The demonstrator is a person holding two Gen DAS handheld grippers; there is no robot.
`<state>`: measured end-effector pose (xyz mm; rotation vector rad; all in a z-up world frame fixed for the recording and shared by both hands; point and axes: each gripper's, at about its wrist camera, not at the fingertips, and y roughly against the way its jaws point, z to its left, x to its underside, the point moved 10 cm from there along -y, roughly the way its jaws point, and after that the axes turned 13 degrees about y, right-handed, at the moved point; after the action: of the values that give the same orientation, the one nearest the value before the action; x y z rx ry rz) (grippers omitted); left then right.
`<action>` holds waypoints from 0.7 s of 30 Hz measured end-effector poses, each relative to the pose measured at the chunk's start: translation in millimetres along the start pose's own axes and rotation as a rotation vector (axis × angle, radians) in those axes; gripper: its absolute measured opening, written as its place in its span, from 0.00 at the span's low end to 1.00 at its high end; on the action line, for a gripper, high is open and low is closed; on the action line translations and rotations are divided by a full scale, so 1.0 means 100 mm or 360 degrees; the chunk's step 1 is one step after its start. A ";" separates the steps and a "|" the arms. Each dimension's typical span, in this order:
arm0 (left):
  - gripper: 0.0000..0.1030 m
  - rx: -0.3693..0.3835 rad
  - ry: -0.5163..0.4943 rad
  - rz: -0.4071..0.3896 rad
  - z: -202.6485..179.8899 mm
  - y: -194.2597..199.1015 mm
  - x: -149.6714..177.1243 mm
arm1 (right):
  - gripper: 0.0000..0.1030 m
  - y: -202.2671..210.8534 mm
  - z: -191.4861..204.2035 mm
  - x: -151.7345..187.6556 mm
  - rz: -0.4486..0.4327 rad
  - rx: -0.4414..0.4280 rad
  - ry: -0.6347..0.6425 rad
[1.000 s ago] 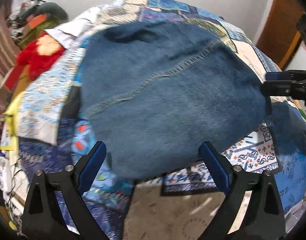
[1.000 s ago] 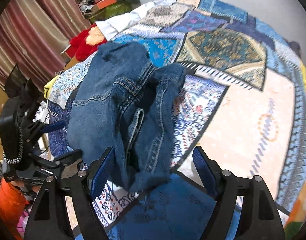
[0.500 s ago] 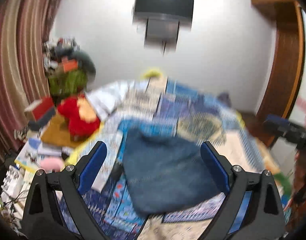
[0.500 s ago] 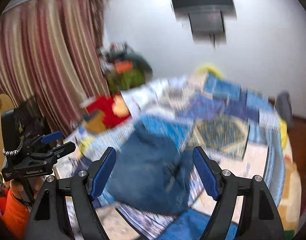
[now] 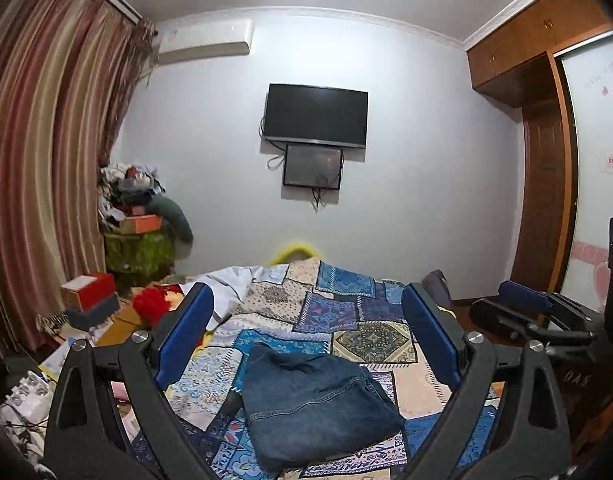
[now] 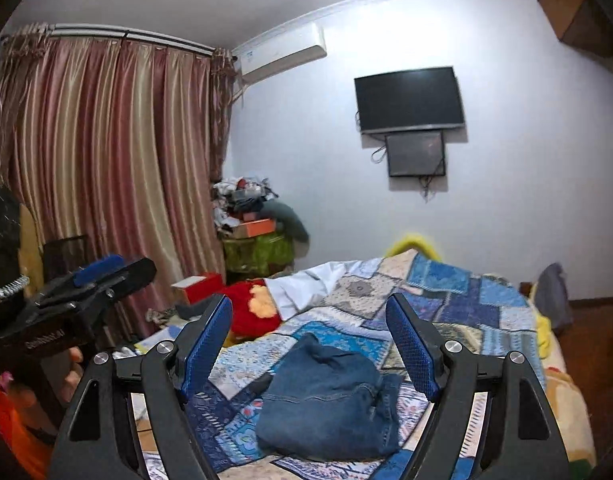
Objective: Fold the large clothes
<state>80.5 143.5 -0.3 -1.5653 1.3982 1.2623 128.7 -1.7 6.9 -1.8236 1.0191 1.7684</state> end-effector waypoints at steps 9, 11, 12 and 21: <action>1.00 -0.0051 0.0003 0.0059 0.03 0.06 0.19 | 0.99 0.23 0.02 0.11 0.0041 0.0167 -0.0001; 1.00 -0.0049 0.0013 0.0072 0.03 0.08 0.24 | 1.00 0.23 -0.03 0.13 0.0052 0.0173 -0.0032; 1.00 -0.0051 0.0015 0.0073 0.03 0.08 0.25 | 1.00 0.24 -0.03 0.13 0.0051 0.0174 -0.0039; 1.00 -0.0061 0.0014 0.0073 0.04 0.07 0.28 | 1.00 0.23 -0.07 0.14 0.0055 0.0178 -0.0043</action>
<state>71.3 136.9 -26.8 -1.5741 1.4305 1.3179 116.0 -25.1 -1.2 -1.7195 1.1217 1.7147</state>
